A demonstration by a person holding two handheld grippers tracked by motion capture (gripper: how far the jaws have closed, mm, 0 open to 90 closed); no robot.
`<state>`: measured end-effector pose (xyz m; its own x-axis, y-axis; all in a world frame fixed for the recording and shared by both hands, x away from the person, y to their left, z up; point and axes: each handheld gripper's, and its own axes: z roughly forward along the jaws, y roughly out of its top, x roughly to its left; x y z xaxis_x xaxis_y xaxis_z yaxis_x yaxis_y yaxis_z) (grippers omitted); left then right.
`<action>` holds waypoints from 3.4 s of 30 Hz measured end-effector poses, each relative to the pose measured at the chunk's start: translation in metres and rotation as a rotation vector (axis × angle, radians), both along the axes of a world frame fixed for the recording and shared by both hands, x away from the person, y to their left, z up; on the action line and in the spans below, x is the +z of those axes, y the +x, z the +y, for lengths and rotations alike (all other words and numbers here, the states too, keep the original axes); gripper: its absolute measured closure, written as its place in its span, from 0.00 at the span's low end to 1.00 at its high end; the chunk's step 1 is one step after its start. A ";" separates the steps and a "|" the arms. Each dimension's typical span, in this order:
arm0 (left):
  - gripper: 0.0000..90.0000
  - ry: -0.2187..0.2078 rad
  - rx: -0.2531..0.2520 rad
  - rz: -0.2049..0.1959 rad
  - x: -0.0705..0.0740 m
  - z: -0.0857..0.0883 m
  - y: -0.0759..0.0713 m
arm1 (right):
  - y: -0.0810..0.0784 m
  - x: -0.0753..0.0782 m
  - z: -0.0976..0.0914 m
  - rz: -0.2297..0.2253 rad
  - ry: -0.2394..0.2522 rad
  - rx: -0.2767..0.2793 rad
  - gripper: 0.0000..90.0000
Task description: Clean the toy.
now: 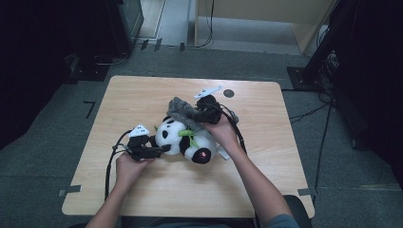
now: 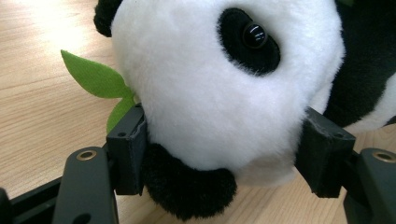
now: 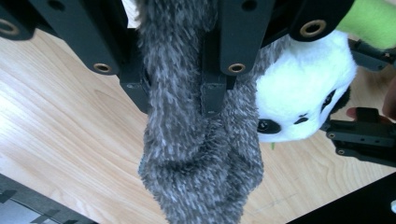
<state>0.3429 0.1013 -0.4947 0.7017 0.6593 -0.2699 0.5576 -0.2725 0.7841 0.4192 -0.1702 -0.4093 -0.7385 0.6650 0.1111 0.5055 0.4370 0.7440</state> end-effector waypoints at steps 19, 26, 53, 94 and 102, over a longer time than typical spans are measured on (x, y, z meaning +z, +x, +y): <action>0.31 0.001 -0.005 -0.013 -0.003 0.001 -0.003 | -0.014 0.036 -0.022 -0.059 0.102 -0.027 0.82; 0.30 0.004 -0.002 -0.017 -0.003 0.001 -0.004 | -0.034 0.049 0.003 -0.094 0.139 0.070 0.82; 0.32 0.020 0.021 -0.008 -0.001 -0.002 -0.005 | -0.012 -0.006 0.015 0.034 0.058 0.031 0.79; 0.32 0.001 0.015 0.005 -0.002 0.000 -0.004 | 0.013 0.014 -0.096 0.006 0.100 -0.262 0.82; 0.32 0.004 0.011 0.007 -0.002 0.000 -0.003 | -0.011 0.040 -0.104 -0.044 0.154 -0.225 0.82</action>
<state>0.3395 0.1017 -0.4965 0.6923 0.6682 -0.2724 0.5662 -0.2689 0.7792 0.4086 -0.2743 -0.3697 -0.5802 0.7909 0.1947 0.5427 0.1971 0.8165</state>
